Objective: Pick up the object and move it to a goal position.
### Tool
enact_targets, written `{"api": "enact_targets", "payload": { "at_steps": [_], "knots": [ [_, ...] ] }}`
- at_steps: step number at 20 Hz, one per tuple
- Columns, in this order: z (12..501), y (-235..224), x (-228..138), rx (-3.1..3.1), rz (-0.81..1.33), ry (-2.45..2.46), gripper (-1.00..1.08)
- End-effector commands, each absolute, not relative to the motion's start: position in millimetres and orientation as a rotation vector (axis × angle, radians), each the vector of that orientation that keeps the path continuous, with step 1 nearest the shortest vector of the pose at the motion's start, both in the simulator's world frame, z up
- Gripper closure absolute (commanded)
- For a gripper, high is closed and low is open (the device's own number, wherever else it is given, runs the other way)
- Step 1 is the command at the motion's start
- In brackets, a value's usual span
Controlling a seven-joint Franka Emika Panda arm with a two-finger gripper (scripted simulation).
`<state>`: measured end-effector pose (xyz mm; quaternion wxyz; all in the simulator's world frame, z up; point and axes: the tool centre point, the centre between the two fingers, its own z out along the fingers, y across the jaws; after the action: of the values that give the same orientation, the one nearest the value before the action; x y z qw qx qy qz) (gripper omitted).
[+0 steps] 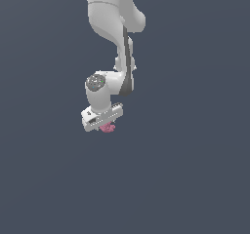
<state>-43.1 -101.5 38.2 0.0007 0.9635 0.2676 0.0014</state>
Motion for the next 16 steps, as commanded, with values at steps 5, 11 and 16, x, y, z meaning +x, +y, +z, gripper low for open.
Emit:
{"api": "enact_targets", "payload": {
  "at_steps": [5,11,16],
  "knots": [
    [41,-75,-32,3.026,0.003,0.843,1.08],
    [47,-25,-10,3.026,0.002,0.843,1.08],
    [54,25,13,3.026,0.002,0.842,1.08]
  ]
}}
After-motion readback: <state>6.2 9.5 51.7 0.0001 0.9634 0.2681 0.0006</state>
